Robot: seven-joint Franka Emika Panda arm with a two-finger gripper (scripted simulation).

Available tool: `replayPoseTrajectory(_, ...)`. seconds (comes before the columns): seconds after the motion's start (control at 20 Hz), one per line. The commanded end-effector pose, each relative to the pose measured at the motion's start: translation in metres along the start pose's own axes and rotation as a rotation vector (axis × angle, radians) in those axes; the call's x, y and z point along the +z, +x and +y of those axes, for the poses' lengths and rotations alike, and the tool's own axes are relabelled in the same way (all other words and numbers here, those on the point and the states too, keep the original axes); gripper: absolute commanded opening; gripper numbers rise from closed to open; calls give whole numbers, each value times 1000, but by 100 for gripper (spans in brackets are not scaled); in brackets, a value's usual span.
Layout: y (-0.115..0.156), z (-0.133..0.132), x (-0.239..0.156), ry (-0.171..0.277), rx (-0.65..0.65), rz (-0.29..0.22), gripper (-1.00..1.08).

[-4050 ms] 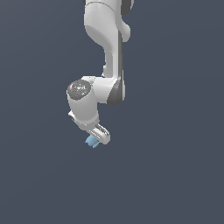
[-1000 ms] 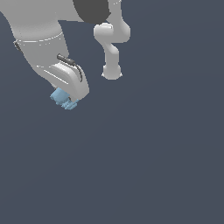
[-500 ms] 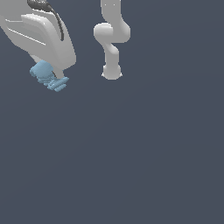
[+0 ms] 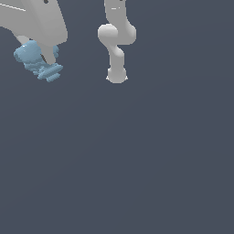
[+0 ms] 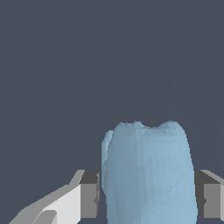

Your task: Pick up the object and move it to a goal position.

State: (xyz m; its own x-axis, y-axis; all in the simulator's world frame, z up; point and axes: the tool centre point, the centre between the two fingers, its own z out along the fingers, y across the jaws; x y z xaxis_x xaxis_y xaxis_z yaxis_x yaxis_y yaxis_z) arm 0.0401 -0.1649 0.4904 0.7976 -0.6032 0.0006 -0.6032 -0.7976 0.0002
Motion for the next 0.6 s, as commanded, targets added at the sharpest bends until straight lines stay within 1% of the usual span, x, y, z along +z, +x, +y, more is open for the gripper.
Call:
replayPoseTrajectory(0.0,1,0,-6,0,-1,-1,-100)
replayPoseTrajectory(0.55,3,1,-15,0,-1,-1,-100)
